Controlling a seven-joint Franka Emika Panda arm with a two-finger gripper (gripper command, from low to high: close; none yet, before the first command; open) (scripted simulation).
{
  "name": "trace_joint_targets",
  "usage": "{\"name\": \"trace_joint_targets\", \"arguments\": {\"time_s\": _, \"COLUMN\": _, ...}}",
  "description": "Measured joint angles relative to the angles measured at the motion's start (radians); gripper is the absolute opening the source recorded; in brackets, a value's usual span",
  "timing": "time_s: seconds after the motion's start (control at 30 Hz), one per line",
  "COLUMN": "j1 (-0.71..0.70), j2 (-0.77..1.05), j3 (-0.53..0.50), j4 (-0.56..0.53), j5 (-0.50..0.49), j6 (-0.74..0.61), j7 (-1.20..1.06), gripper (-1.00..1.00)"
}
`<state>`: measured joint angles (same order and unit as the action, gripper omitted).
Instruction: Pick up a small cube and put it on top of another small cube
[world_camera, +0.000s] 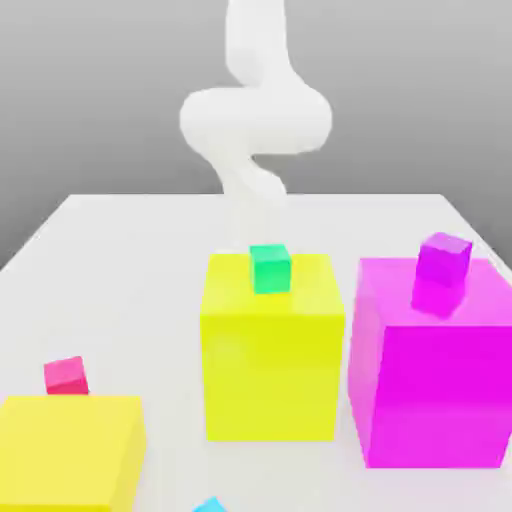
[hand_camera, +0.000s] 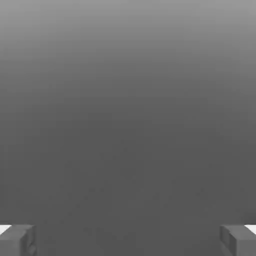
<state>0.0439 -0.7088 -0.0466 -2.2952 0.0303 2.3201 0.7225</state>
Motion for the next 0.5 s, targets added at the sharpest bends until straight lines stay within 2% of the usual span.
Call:
{"name": "trace_joint_targets", "arguments": {"time_s": 0.3, "j1": 0.133, "j2": 0.333, "j3": -0.150, "j4": 0.017, "j5": 0.133, "j6": 0.073, "j7": -0.298, "gripper": 0.00}}
{"name": "trace_joint_targets", "arguments": {"time_s": 0.5, "j1": 0.172, "j2": 0.552, "j3": -0.200, "j4": 0.030, "j5": 0.229, "j6": 0.118, "j7": -0.500, "gripper": 0.00}}
